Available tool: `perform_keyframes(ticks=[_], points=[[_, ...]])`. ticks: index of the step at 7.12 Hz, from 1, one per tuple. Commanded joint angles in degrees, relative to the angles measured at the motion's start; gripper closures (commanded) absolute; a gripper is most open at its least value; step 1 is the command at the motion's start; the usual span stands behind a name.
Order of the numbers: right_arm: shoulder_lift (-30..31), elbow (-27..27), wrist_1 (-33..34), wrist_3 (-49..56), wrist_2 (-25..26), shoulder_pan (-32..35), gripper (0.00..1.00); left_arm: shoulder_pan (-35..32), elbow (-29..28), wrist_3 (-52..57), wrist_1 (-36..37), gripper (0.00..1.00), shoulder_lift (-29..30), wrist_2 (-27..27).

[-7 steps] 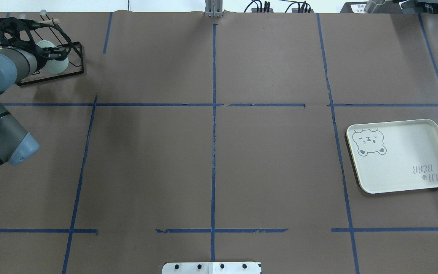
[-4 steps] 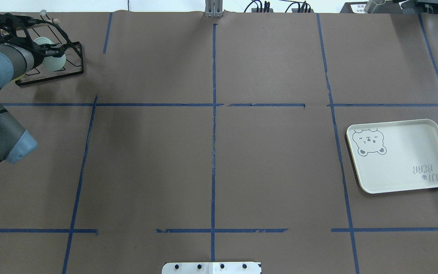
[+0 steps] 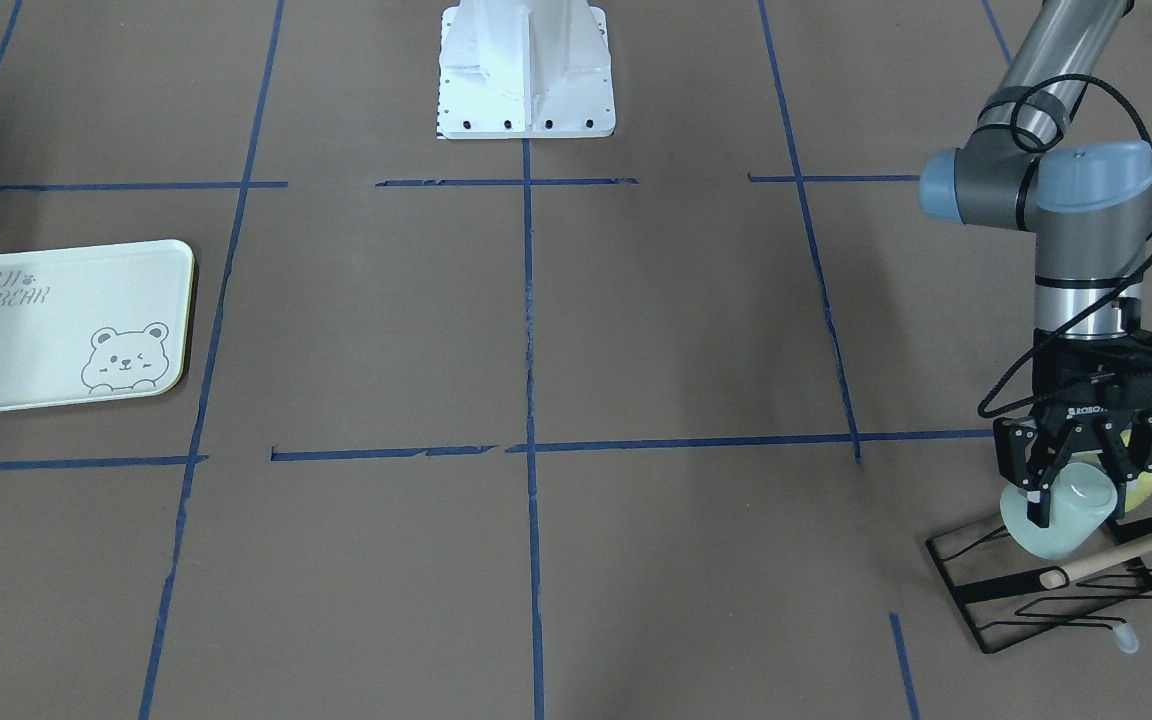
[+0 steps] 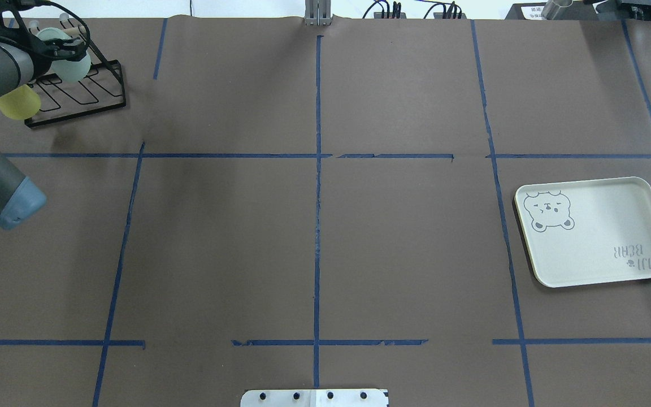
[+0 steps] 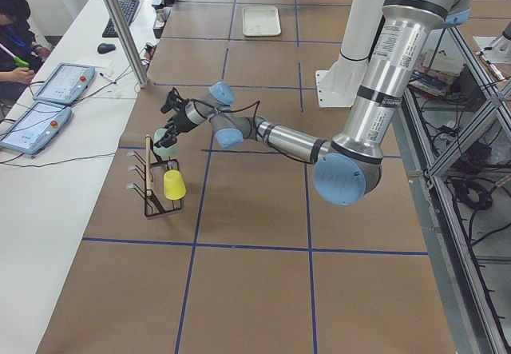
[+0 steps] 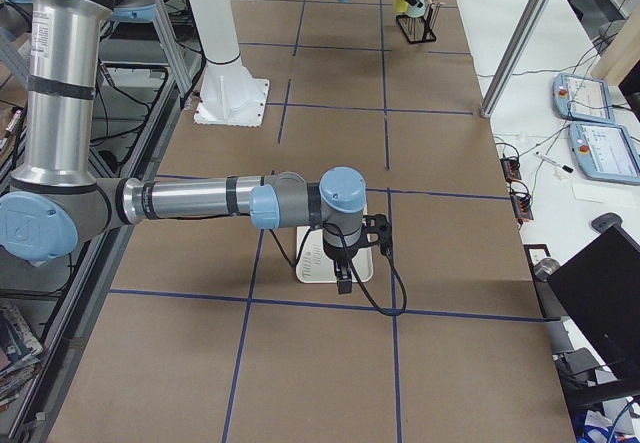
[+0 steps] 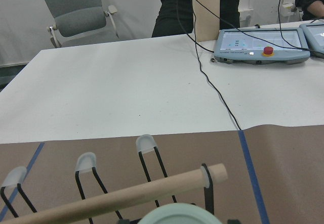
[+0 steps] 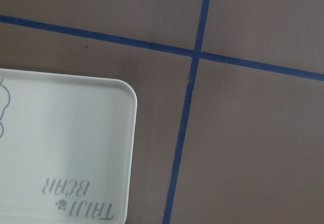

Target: Left arm grabs green cup and hands to right arm on tray

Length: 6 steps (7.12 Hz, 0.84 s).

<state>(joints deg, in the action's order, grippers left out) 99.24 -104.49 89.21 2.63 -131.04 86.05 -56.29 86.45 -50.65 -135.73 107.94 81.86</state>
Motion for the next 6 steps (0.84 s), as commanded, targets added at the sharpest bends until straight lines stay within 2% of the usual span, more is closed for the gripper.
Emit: perform_keyframes(ticks=[1, 2, 3, 4, 5, 6], points=[[-0.01, 0.08, 0.0, 0.01, 0.09, 0.0, 0.0, -5.72, 4.84, 0.38, 5.18, 0.55, -0.18, 9.32], [-0.01, 0.08, 0.0, 0.01, 0.0, 0.0, 0.0, -6.98, 9.74, 2.64, 9.82, 0.55, -2.01, 12.59], [-0.27, -0.01, 0.0, 0.01, 0.0, -0.09, 0.0, -6.99, 14.14, 3.71, 15.96, 0.55, -1.94, 13.14], [-0.36, -0.01, -1.22, 0.01, -2.18, -0.18, 0.0, -6.73, 16.19, 2.59, 17.94, 0.55, -1.77, 13.41], [-0.28, 0.17, -3.49, 0.01, -9.33, -0.18, 0.0, -6.29, 16.12, -4.21, 17.52, 0.55, -1.42, 14.63], [-0.71, 0.08, -4.3, -0.43, -12.97, -0.18, 0.0, -4.11, 16.12, -10.89, 17.08, 0.55, -1.06, 16.99]])
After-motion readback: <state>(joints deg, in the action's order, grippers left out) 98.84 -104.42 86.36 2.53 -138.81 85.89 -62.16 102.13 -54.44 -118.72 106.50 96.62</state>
